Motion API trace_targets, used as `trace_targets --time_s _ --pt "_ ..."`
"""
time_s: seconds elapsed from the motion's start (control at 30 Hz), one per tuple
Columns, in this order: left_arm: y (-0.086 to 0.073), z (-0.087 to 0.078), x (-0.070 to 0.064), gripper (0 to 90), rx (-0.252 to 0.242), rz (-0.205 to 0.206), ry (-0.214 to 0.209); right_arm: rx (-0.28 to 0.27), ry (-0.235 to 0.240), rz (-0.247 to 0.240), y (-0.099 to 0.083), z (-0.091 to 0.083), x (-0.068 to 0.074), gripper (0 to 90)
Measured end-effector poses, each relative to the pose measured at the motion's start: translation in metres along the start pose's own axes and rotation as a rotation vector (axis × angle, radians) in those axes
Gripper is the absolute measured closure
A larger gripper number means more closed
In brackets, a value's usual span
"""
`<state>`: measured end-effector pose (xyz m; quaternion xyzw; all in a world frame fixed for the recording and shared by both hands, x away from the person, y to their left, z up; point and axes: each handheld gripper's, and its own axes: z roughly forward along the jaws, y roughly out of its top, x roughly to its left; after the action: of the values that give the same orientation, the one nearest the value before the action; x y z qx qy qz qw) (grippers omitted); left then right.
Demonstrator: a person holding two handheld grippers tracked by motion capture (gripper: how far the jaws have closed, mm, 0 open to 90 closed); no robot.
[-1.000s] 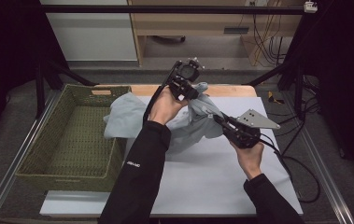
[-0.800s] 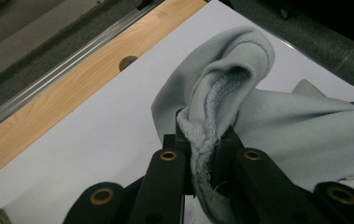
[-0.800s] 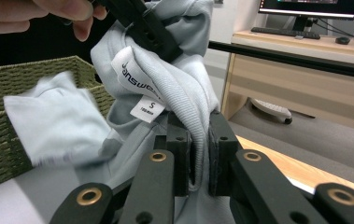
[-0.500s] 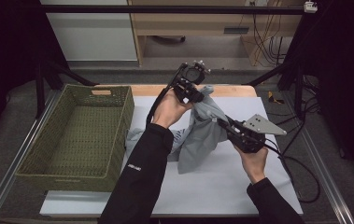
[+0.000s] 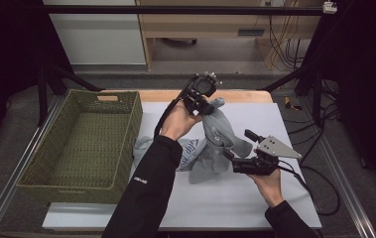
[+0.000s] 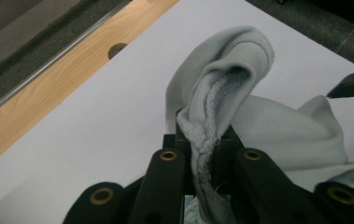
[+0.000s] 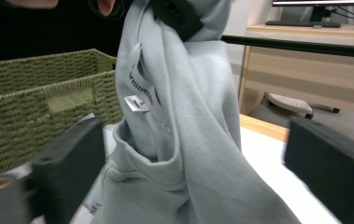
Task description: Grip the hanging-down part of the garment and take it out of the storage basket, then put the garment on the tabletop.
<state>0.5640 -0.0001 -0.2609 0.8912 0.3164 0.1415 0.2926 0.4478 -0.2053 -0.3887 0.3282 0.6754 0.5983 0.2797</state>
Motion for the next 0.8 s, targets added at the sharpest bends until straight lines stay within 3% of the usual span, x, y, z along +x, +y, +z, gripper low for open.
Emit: trace_targets --time_s 0.1,0.13,0.23,0.37,0.4,0.47,0.57,0.6,0.67,0.8 --pt "-0.004 0.001 0.003 83.8 -0.002 -0.007 -0.001 -0.011 -0.016 0.022 -0.002 -0.006 0.001 0.3" --pt "-0.005 0.001 0.004 83.8 -0.001 -0.007 0.000 -0.009 -0.029 -0.003 -0.003 -0.007 0.000 0.3" --pt "-0.007 0.002 0.005 83.8 0.001 -0.014 -0.004 -0.009 -0.018 0.028 -0.007 -0.012 0.002 0.3" --pt "-0.010 0.005 0.005 83.8 0.003 -0.013 -0.005 -0.008 -0.036 -0.003 -0.013 -0.018 -0.002 0.3" --pt "-0.011 0.005 0.005 83.8 0.006 -0.008 -0.008 -0.005 -0.036 0.036 -0.013 -0.020 -0.001 0.3" --pt "-0.012 0.006 0.005 83.7 0.007 -0.006 -0.009 -0.018 -0.044 0.017 -0.016 -0.022 -0.003 0.3" --pt "-0.015 0.008 0.005 83.7 0.010 0.001 -0.011 -0.019 -0.046 0.030 -0.019 -0.028 -0.006 0.3" --pt "-0.017 0.009 0.004 83.7 0.006 -0.003 -0.015 -0.019 -0.046 0.006 -0.020 -0.029 -0.008 0.3" --pt "-0.020 0.011 0.004 83.6 0.007 0.000 -0.016 -0.013 -0.049 0.033 -0.021 -0.031 -0.007 0.3" --pt "-0.027 0.016 0.004 83.6 0.006 -0.002 -0.018 -0.020 -0.055 0.037 -0.027 -0.037 -0.009 0.3"
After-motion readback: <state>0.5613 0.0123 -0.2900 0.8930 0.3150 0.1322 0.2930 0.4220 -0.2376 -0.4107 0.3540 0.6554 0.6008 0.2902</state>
